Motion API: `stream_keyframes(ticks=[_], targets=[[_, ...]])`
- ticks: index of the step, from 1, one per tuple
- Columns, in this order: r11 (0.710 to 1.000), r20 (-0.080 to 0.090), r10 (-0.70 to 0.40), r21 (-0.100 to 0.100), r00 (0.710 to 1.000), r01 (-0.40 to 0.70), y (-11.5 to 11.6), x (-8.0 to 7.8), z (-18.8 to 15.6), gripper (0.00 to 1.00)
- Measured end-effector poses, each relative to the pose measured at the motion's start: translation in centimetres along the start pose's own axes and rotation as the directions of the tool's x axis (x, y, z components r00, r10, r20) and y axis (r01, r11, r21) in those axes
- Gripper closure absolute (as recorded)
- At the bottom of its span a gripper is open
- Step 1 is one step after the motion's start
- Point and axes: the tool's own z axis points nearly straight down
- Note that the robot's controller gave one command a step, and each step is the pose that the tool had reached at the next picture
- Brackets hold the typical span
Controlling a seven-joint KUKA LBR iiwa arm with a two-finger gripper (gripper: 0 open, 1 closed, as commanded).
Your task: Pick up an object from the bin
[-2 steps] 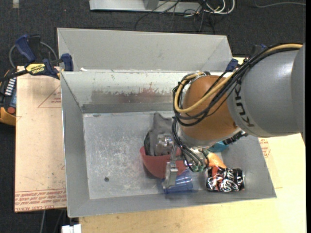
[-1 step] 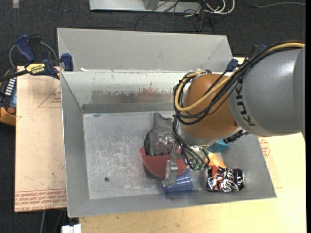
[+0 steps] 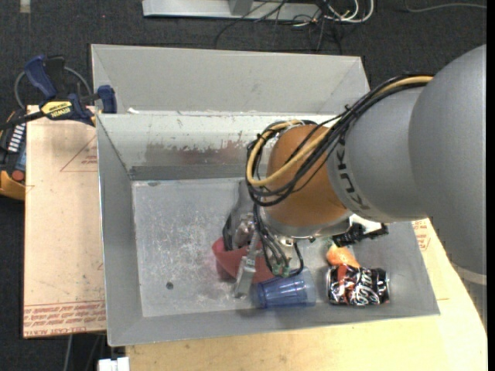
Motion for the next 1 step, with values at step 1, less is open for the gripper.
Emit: stream_keyframes(ticks=[1], targets=[[0.964, 0.014, 0.266, -0.007, 0.964, -0.266, -1.23, -10.04, -1.0, 0.0]])
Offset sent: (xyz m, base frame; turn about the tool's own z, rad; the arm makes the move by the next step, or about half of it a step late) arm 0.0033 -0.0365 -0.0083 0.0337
